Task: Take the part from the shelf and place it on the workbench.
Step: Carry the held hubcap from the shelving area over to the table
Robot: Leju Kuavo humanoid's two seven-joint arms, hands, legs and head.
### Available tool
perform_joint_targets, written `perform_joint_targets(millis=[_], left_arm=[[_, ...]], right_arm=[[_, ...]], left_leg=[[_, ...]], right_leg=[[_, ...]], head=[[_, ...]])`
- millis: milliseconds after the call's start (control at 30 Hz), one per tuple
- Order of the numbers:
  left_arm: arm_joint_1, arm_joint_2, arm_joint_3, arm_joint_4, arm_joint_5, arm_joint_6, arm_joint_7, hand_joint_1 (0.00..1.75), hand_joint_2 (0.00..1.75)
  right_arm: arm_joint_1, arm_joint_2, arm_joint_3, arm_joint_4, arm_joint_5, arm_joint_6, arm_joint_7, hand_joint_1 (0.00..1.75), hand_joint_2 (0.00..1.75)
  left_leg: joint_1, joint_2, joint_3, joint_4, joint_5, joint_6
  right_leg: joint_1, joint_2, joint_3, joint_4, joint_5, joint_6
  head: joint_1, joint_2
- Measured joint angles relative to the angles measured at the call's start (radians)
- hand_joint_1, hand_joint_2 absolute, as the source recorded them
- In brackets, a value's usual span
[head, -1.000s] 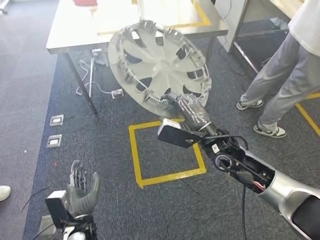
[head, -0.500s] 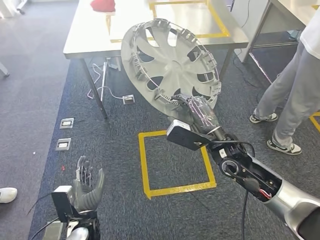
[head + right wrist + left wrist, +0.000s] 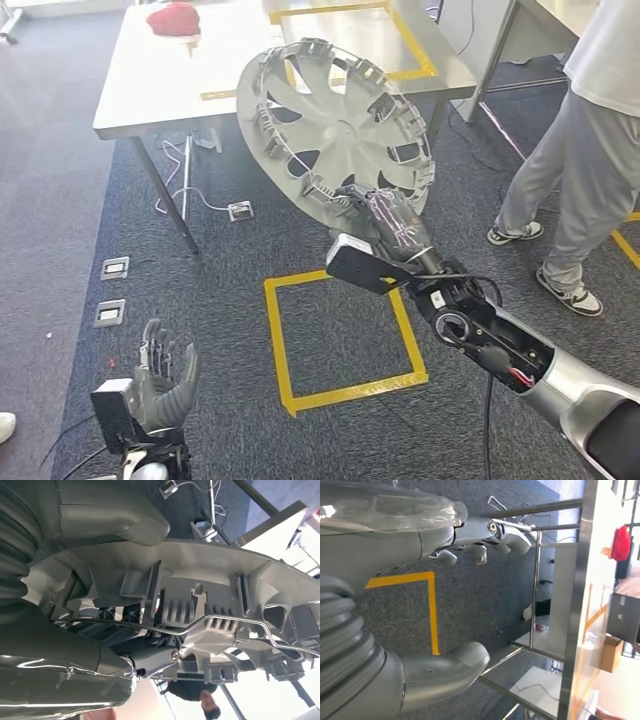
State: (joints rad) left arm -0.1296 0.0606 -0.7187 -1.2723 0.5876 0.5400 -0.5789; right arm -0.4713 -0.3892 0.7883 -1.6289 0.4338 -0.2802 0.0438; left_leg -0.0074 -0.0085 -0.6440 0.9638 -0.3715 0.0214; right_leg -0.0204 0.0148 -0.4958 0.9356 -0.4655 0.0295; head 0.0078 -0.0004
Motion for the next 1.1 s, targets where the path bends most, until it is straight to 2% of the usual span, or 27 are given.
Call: perform_joint_targets(millis=[33,100,167,200,300,333,367,467,500,533,633,667,700,800,833,867,900,967,1000,1033,1100], left_arm=[[0.000,0.001,0.000,-0.001,-0.003,-0.002,0.004,0.00,1.75],[-0.001,0.003,0.000,-0.004,-0.013,-0.003,0.014,0.00,1.75],[-0.003,0.005,0.000,-0.008,-0.022,-0.002,0.027,0.00,1.75],[-0.004,0.006,0.000,-0.010,-0.026,0.000,0.032,0.00,1.75],[-0.001,0.006,0.000,-0.012,-0.031,0.010,0.042,0.00,1.75],[0.002,0.007,0.000,-0.012,-0.032,0.014,0.044,0.00,1.75],[0.004,0.006,0.000,-0.013,-0.032,0.017,0.044,0.00,1.75],[0.005,0.004,-0.001,-0.013,-0.028,0.011,0.045,0.00,1.75],[0.004,0.003,-0.002,-0.012,-0.027,0.006,0.046,0.00,1.75],[0.003,0.002,-0.003,-0.012,-0.025,0.002,0.047,0.00,1.75],[-0.002,0.000,-0.006,-0.013,-0.024,-0.007,0.047,0.00,1.75],[-0.005,0.000,-0.006,-0.013,-0.024,-0.008,0.046,0.00,1.75],[-0.008,0.000,-0.006,-0.013,-0.024,-0.008,0.046,0.00,1.75],[-0.009,0.001,-0.007,-0.013,-0.025,-0.008,0.047,0.00,1.75],[-0.008,0.001,-0.007,-0.013,-0.025,-0.008,0.047,0.00,1.75],[-0.008,0.001,-0.007,-0.013,-0.026,-0.007,0.047,0.00,1.75],[-0.008,0.001,-0.007,-0.013,-0.026,-0.005,0.047,0.00,1.75],[-0.008,0.002,-0.007,-0.013,-0.026,-0.003,0.046,0.00,1.75],[-0.008,0.003,-0.007,-0.013,-0.027,-0.002,0.045,0.00,1.75],[-0.007,0.003,-0.007,-0.013,-0.027,-0.002,0.043,0.00,1.75],[-0.006,0.003,-0.007,-0.014,-0.028,-0.001,0.039,0.00,1.75]], right_arm=[[0.001,0.000,-0.003,-0.002,0.000,-0.004,0.003,1.75,1.75],[0.007,-0.001,-0.011,-0.009,0.001,-0.010,0.010,1.75,1.75],[0.017,-0.003,-0.019,-0.015,0.006,-0.011,0.014,1.75,1.75],[0.022,-0.004,-0.022,-0.018,0.009,-0.012,0.015,1.75,1.75],[0.037,-0.007,-0.036,-0.024,0.014,-0.010,0.010,1.75,1.75],[0.044,-0.007,-0.041,-0.025,0.015,-0.008,0.008,1.75,1.75],[0.051,-0.008,-0.044,-0.026,0.016,-0.006,0.007,1.75,1.75],[0.073,-0.014,-0.058,-0.035,0.024,-0.002,0.011,1.75,1.75],[0.081,-0.017,-0.064,-0.041,0.027,-0.002,0.013,1.75,1.75],[0.089,-0.021,-0.071,-0.048,0.031,-0.003,0.016,1.75,1.75],[0.108,-0.030,-0.092,-0.070,0.034,-0.004,0.026,1.75,1.75],[0.112,-0.032,-0.097,-0.075,0.034,-0.004,0.028,1.75,1.75],[0.116,-0.034,-0.102,-0.080,0.035,-0.004,0.029,1.75,1.75],[0.124,-0.038,-0.113,-0.094,0.036,-0.004,0.030,1.75,1.75],[0.128,-0.039,-0.115,-0.096,0.037,-0.004,0.030,1.75,1.75],[0.132,-0.039,-0.117,-0.098,0.037,-0.004,0.029,1.75,1.75],[0.135,-0.039,-0.119,-0.099,0.037,-0.003,0.029,1.75,1.75],[0.136,-0.039,-0.123,-0.100,0.037,-0.003,0.029,1.75,1.75],[0.135,-0.039,-0.124,-0.101,0.037,-0.004,0.028,1.75,1.75],[0.133,-0.039,-0.126,-0.101,0.037,-0.004,0.027,1.75,1.75],[0.130,-0.039,-0.131,-0.102,0.036,-0.007,0.026,1.75,1.75]], left_leg=[[-0.003,-0.001,0.008,-0.023,0.007,0.006],[-0.004,-0.002,0.024,-0.034,0.001,0.018],[-0.001,-0.001,0.050,-0.044,0.003,0.027],[0.000,-0.001,0.060,-0.047,0.001,0.030],[-0.002,-0.001,0.079,-0.047,-0.017,0.035],[-0.002,-0.002,0.087,-0.045,-0.025,0.035],[-0.003,-0.002,0.098,-0.044,-0.034,0.034],[-0.003,-0.004,0.128,-0.031,-0.067,0.026],[-0.005,-0.005,0.131,-0.028,-0.075,0.022],[-0.006,-0.006,0.133,-0.024,-0.081,0.016],[-0.009,-0.006,0.133,-0.010,-0.088,0.001],[-0.008,-0.005,0.118,0.020,-0.091,-0.004],[-0.006,-0.003,0.088,0.071,-0.099,-0.011],[0.004,0.001,-0.053,0.267,-0.166,-0.028],[0.006,0.001,-0.083,0.293,-0.180,-0.030],[0.007,0.001,-0.096,0.283,-0.174,-0.028],[0.006,0.002,-0.090,0.237,-0.143,-0.024],[0.000,0.001,-0.050,0.088,-0.035,-0.009],[-0.004,0.000,-0.032,0.027,0.006,-0.001],[-0.007,-0.002,-0.021,-0.011,0.032,0.005],[-0.008,-0.006,-0.006,-0.034,0.036,0.014]], right_leg=[[0.000,0.001,0.005,0.000,-0.002,0.006],[0.001,0.002,0.015,0.000,-0.005,0.020],[0.001,-0.001,0.008,0.037,-0.024,0.027],[0.000,-0.003,-0.016,0.086,-0.045,0.028],[0.001,-0.005,-0.136,0.278,-0.118,0.036],[0.001,-0.005,-0.160,0.299,-0.123,0.037],[0.001,-0.006,-0.165,0.281,-0.105,0.038],[0.001,-0.010,-0.118,0.087,0.028,0.032],[0.003,-0.012,-0.104,0.041,0.055,0.027],[0.006,-0.013,-0.098,0.018,0.067,0.019],[0.005,-0.010,-0.081,0.010,0.068,-0.002],[0.001,-0.009,-0.073,0.007,0.067,-0.006],[-0.002,-0.008,-0.065,0.004,0.064,-0.009],[-0.005,-0.006,-0.049,0.003,0.047,-0.013],[-0.005,-0.005,-0.041,0.003,0.039,-0.012],[-0.005,-0.004,-0.030,0.003,0.030,-0.011],[-0.004,-0.004,-0.016,0.003,0.020,-0.010],[-0.002,-0.004,0.009,0.002,-0.001,-0.006],[-0.001,-0.002,0.018,0.001,-0.010,-0.002],[0.001,-0.001,0.023,-0.003,-0.019,0.003],[0.003,0.004,0.034,0.002,-0.022,0.016]], head=[[-0.001,0.000],[0.001,0.000],[0.005,0.000],[0.008,0.000],[0.024,0.000],[0.028,0.000],[0.031,0.000],[0.040,0.000],[0.042,0.000],[0.042,0.000],[0.038,0.000],[0.035,0.000],[0.031,0.000],[0.017,0.000],[0.014,0.000],[0.011,0.000],[0.008,0.000],[0.002,0.000],[0.000,0.000],[-0.002,0.000],[-0.001,0.000]])
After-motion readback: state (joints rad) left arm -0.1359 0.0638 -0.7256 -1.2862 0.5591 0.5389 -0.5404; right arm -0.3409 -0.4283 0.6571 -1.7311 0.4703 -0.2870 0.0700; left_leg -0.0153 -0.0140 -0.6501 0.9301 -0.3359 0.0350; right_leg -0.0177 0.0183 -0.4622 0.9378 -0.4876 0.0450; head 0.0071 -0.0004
